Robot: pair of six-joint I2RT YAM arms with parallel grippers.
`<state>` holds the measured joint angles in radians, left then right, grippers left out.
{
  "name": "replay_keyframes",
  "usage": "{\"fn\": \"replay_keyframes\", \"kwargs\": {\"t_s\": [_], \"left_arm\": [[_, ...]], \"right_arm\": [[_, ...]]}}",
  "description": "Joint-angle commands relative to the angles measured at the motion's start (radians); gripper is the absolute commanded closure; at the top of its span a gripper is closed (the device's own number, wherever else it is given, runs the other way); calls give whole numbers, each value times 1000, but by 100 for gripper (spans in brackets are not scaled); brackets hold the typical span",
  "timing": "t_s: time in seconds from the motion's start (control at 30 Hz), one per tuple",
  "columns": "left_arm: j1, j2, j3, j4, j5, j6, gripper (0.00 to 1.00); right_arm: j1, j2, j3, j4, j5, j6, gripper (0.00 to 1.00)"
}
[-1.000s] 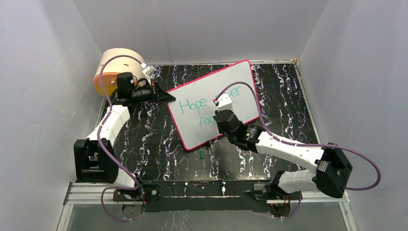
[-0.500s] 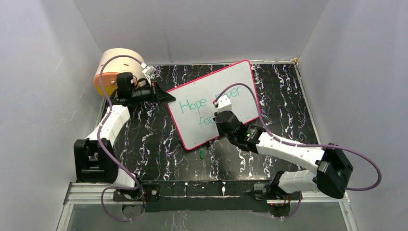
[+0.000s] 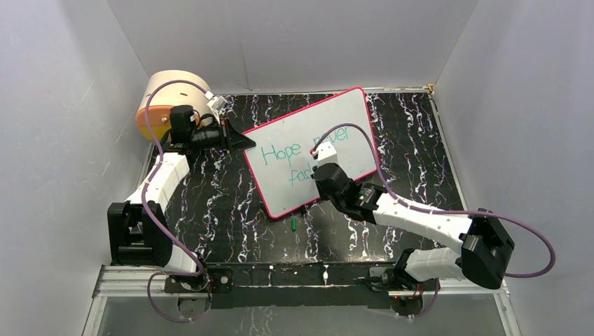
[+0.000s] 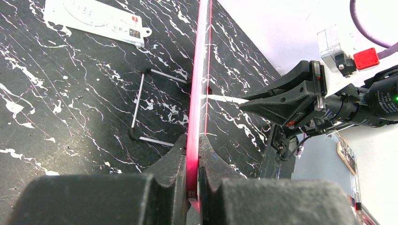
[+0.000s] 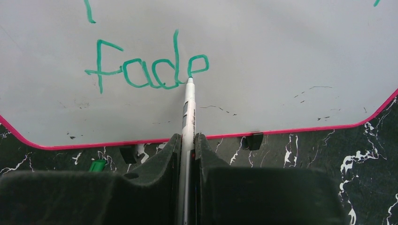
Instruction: Write a sentence on the whiteboard
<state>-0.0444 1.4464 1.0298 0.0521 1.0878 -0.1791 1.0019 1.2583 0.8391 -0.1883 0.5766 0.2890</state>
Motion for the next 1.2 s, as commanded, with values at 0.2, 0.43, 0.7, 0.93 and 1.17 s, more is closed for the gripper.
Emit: {"fn": "replay_keyframes", "kwargs": {"t_s": [0.2,0.43,0.7,0.93,1.17], "left_arm": [[-43,54,-34,-97,-182,110,100],[-43,54,-33,-97,-181,110,100],[-43,53,-33,-97,-184,110,100],[-44,52,-33,-98,-183,112,100],[-45,52,-34,-100,-184,111,100]], "right_arm": [[-4,-5,-11,-16,59,14,100],[-5,-16,-17,18,87,21,100],[-5,-60,-18,60,100,6,100],[-21,-93,-31,94,102,-4,100],[-41,-75,-29,118,86,-10,100]]}}
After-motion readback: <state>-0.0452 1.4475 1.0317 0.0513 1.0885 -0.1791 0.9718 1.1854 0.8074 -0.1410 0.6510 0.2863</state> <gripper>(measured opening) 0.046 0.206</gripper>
